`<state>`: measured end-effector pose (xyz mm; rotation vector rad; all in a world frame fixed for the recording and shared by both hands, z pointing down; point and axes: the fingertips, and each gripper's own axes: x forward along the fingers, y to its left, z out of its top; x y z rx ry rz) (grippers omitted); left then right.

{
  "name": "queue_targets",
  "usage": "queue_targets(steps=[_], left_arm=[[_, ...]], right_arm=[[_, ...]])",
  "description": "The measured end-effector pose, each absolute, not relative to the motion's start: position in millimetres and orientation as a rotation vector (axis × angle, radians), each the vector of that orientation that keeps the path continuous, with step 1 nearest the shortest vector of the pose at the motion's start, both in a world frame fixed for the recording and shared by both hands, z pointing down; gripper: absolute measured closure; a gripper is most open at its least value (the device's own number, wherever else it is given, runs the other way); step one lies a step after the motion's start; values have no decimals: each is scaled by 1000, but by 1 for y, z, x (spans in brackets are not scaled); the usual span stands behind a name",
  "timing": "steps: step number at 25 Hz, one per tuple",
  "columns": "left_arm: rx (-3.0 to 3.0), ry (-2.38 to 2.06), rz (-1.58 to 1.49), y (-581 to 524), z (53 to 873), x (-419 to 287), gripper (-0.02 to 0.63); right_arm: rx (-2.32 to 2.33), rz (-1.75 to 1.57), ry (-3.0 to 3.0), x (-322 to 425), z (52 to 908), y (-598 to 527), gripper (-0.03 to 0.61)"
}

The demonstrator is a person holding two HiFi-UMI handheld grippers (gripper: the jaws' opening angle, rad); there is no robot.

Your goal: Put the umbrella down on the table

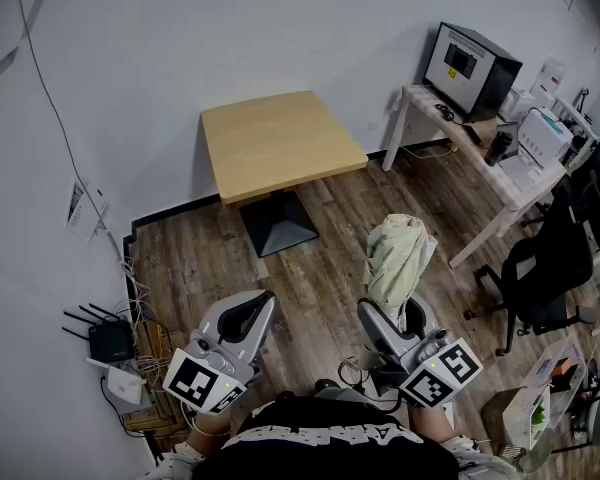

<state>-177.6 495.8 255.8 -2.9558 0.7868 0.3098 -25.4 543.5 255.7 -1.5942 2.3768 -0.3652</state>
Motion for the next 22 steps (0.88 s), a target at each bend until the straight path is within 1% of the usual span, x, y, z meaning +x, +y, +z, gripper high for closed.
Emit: queue_targets(steps=[5, 16, 22], left_arm=[[-2959, 785, 310, 493, 254, -186, 615], [-2982, 792, 339, 488, 267, -228, 615], [-3005, 802, 334, 482, 274, -226, 616]], right_arm=[[-1608, -375, 2338, -29, 254, 542, 311], [-1661, -393, 2318, -62, 262, 539, 310], [-1686, -365, 2321, -56, 260, 535, 310]])
